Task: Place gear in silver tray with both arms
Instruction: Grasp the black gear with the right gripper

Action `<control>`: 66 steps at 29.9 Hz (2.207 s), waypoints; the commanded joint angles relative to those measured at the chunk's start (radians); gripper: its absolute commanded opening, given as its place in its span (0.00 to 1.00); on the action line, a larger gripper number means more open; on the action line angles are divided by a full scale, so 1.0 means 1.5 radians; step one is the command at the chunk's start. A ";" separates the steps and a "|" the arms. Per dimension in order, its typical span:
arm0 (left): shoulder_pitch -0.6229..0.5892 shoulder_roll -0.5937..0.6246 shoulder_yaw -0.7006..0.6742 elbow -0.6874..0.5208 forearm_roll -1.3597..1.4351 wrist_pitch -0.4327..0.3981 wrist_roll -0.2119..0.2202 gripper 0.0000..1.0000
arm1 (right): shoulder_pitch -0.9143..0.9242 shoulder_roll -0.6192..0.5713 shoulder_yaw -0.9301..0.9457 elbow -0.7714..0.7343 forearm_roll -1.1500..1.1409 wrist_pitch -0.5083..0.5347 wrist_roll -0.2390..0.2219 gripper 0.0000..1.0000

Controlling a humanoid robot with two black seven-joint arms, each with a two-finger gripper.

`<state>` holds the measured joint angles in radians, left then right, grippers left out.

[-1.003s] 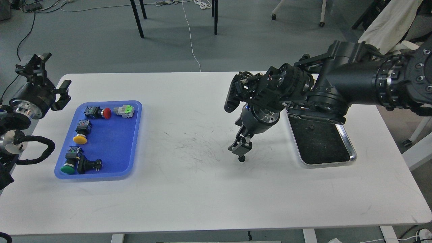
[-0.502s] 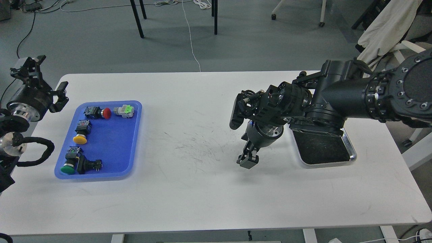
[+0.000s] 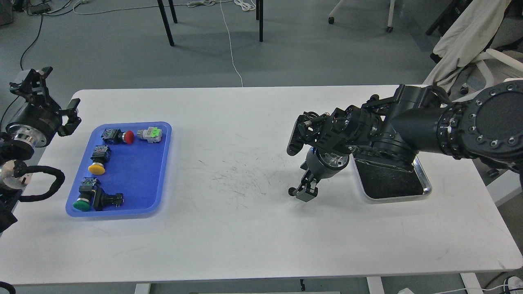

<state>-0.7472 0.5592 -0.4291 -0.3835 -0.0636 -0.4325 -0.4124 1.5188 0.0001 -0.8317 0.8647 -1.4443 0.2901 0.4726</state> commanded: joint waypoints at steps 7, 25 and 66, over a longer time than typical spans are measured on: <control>-0.001 0.004 0.000 0.000 -0.001 0.000 0.000 0.99 | -0.009 0.000 0.000 -0.001 0.001 -0.004 0.000 0.79; -0.001 0.007 -0.014 0.001 -0.001 -0.002 -0.004 0.99 | -0.008 0.000 0.013 0.003 0.011 -0.031 0.000 0.79; 0.000 0.014 -0.015 0.005 -0.001 -0.003 -0.007 0.99 | -0.058 0.000 0.021 -0.014 0.007 -0.048 0.000 0.51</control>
<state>-0.7473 0.5795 -0.4510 -0.3758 -0.0644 -0.4357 -0.4234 1.4326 0.0000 -0.8008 0.8518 -1.4342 0.2184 0.4725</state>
